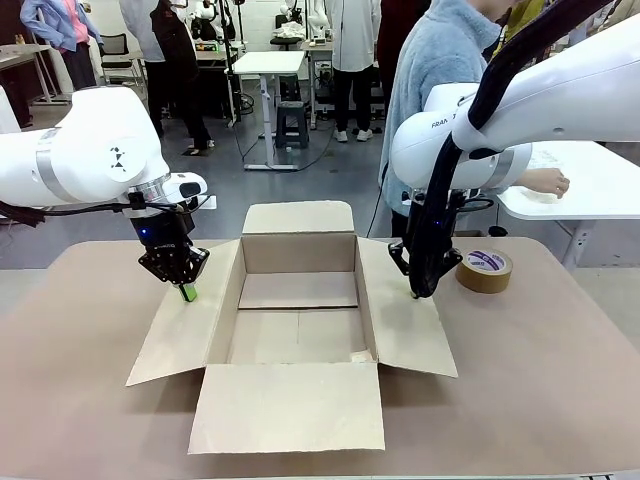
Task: Wrap the clocks to prevent damage.
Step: Once the human has placed the objects inside and stepped back, release both hands from the side flaps of the Package Box.
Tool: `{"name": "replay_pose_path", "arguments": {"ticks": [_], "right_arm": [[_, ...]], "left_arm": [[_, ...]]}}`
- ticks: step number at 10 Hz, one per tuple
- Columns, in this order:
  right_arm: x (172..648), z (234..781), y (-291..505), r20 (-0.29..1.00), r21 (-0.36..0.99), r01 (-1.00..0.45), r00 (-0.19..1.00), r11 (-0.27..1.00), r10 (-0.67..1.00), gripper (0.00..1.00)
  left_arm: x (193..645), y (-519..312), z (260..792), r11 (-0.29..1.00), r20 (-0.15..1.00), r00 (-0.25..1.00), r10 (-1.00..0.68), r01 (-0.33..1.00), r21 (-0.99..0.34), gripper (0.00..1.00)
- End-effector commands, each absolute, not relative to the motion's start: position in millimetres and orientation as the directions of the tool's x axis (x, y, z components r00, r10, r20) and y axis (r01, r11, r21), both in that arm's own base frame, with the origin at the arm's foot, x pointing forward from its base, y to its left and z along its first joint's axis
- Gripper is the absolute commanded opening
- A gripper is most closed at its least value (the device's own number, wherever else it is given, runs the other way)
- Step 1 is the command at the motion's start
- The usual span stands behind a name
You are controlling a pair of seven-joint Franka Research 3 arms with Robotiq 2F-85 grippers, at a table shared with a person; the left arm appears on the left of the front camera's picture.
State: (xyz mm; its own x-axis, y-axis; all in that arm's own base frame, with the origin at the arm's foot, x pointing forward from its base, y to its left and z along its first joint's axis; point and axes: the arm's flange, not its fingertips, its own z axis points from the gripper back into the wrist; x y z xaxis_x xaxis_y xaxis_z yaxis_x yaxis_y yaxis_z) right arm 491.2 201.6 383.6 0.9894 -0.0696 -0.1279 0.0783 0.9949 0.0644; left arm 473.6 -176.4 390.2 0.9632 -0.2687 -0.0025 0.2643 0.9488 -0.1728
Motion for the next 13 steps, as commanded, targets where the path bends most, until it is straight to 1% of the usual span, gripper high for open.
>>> {"name": "replay_pose_path", "arguments": {"ticks": [1, 13], "right_arm": [[490.6, 384.8, 202.7, -0.129, 0.063, 0.084, 0.989, 0.994, -0.076, 0.00], [490.6, 384.8, 202.7, -0.129, 0.063, 0.084, 0.989, 0.994, -0.076, 0.00]], "left_arm": [[472.4, -175.6, 388.6, 0.949, -0.005, 0.963, -0.269, 0.265, -0.170, 0.00], [472.4, -175.6, 388.6, 0.949, -0.005, 0.963, -0.269, 0.265, -0.170, 0.00]]}}
